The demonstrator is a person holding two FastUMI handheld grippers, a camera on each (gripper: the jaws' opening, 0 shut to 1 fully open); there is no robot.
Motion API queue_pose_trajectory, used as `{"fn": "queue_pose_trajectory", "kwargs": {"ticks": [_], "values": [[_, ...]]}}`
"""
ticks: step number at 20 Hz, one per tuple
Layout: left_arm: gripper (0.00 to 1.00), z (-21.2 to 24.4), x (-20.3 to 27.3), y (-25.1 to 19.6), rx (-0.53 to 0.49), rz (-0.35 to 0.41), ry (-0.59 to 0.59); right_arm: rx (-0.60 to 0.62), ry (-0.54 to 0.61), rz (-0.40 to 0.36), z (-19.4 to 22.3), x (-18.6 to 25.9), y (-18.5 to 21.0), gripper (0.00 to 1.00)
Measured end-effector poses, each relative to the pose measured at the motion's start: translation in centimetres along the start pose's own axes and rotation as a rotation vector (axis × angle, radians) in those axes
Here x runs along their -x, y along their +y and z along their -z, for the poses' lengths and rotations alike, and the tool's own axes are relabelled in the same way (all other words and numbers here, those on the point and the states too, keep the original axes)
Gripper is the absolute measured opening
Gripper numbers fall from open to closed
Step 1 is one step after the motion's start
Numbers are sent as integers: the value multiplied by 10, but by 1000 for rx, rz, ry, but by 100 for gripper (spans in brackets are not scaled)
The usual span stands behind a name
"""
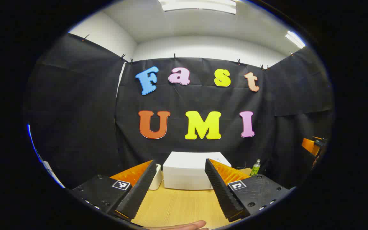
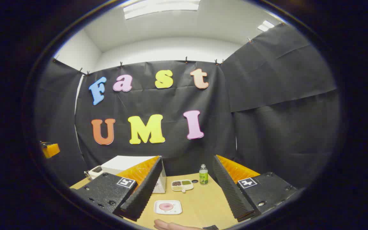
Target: Open the microwave oven with the left hand, put the food in, and close the microwave oven.
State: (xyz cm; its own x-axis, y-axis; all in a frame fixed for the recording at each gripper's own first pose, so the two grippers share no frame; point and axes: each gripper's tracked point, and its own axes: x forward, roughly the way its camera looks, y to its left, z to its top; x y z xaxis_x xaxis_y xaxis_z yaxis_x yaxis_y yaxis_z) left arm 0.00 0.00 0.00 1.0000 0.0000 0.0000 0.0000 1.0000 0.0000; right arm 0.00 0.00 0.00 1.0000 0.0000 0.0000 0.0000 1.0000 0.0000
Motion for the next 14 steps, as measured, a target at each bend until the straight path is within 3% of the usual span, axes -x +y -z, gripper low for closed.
{"fn": "queue_pose_trajectory", "kwargs": {"ticks": [4,5,8,10,11,12,14], "values": [[95,-1,-5,2,7,6,-6,2,1,-5,-2,-2,-2,96],[95,2,-6,2,9,15,1,6,-1,-4,-1,-4,-2,100],[95,6,-13,-1,2,47,4,2,-14,-13,-1,-7,-2,96],[95,12,-19,-5,2,59,4,4,-33,-35,-1,-12,1,100],[95,15,-21,-5,4,61,5,10,-47,-22,0,-17,-5,96],[95,19,-25,-8,10,65,8,23,-58,-7,0,-21,-11,100],[95,25,-35,-14,23,80,8,32,-67,-16,1,-24,-11,96]]}}
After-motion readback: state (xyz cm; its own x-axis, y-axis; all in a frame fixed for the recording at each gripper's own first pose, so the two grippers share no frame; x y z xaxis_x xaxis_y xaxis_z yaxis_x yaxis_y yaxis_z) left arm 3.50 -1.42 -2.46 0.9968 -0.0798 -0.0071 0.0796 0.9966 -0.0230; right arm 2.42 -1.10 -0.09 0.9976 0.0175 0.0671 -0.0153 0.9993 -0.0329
